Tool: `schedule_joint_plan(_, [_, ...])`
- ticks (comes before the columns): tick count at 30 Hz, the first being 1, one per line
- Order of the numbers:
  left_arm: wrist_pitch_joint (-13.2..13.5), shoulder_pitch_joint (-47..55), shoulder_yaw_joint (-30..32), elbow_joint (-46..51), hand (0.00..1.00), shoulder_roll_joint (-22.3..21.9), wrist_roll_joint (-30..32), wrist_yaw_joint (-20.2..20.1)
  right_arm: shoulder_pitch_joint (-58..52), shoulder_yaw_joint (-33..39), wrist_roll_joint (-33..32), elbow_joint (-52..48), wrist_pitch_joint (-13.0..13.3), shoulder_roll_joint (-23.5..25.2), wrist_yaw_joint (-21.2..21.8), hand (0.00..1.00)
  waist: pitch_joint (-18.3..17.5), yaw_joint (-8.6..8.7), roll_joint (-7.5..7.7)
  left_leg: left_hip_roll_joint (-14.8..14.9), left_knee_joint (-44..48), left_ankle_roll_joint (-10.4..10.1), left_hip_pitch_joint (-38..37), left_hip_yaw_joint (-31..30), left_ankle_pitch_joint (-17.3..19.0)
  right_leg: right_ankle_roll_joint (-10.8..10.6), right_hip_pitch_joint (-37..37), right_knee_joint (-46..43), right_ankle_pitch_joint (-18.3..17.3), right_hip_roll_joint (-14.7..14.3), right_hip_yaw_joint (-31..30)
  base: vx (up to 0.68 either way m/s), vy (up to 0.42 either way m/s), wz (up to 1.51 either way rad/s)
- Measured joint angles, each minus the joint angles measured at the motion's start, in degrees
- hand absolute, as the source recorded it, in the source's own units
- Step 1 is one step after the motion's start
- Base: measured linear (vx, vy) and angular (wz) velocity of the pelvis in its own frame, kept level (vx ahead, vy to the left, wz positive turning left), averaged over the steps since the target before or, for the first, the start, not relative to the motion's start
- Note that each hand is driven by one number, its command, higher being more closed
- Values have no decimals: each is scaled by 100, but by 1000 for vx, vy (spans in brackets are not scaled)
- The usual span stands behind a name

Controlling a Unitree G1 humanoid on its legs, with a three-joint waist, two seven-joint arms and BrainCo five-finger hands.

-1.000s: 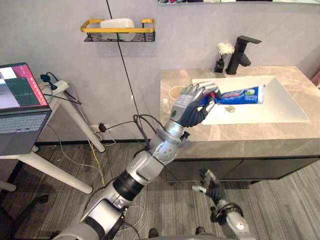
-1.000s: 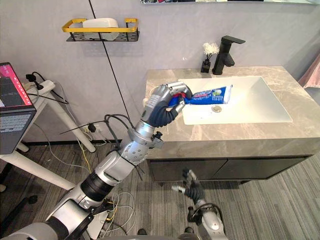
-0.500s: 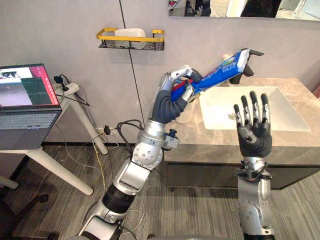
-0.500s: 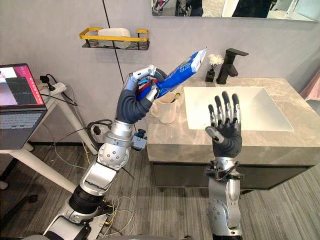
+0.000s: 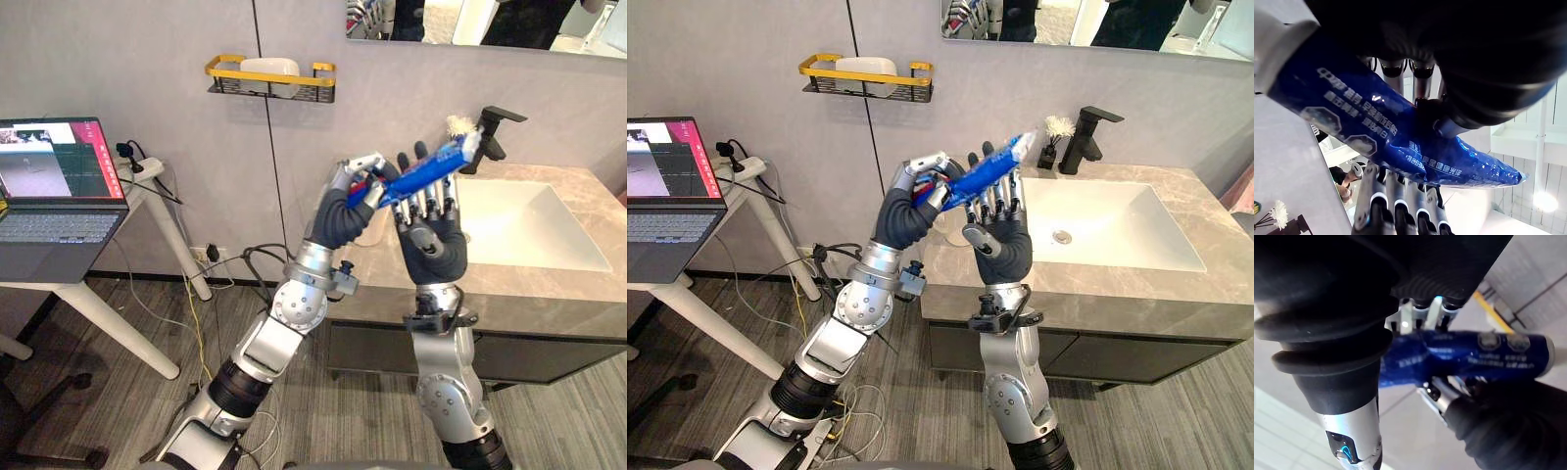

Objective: Organize washtable

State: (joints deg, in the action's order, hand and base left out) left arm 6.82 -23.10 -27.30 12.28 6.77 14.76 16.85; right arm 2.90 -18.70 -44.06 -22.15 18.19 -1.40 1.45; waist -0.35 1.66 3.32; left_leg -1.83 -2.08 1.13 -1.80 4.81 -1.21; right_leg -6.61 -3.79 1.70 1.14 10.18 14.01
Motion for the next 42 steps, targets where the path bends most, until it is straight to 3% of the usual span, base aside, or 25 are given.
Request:
schedule_joint_plan(14, [13, -132, -188, -166, 100, 9, 126, 211, 389, -259, -303, 48, -76, -175, -343, 0, -48, -112, 69, -18, -4, 34, 31, -4, -24, 1, 53, -45, -1, 20, 1, -8, 1, 0])
schedule_joint_plan(23, [45, -170, -267, -411, 100, 11, 121, 207, 608, -252, -268, 379, -83, -262, -527, 0, -68, -121, 96, -17, 1, 37, 70, -3, -47, 1, 98, -61, 0, 20, -8, 0, 0, 0])
schedule_joint_plan(30, [129, -114, -513, -526, 100, 16, 117, 70, 721, -8, -283, 513, -96, -294, -565, 0, -79, -226, 111, -12, 1, 37, 46, 40, -47, 1, 111, -88, 0, 19, -46, 0, 0, -2])
schedule_joint_plan(42, [132, -23, -471, -640, 100, 27, 105, -64, 840, 86, -798, 617, -516, -1033, -213, 0, -77, -242, 113, -8, -8, 36, 51, 140, -46, 1, 208, -166, 0, 27, -164, -6, 2, -4])
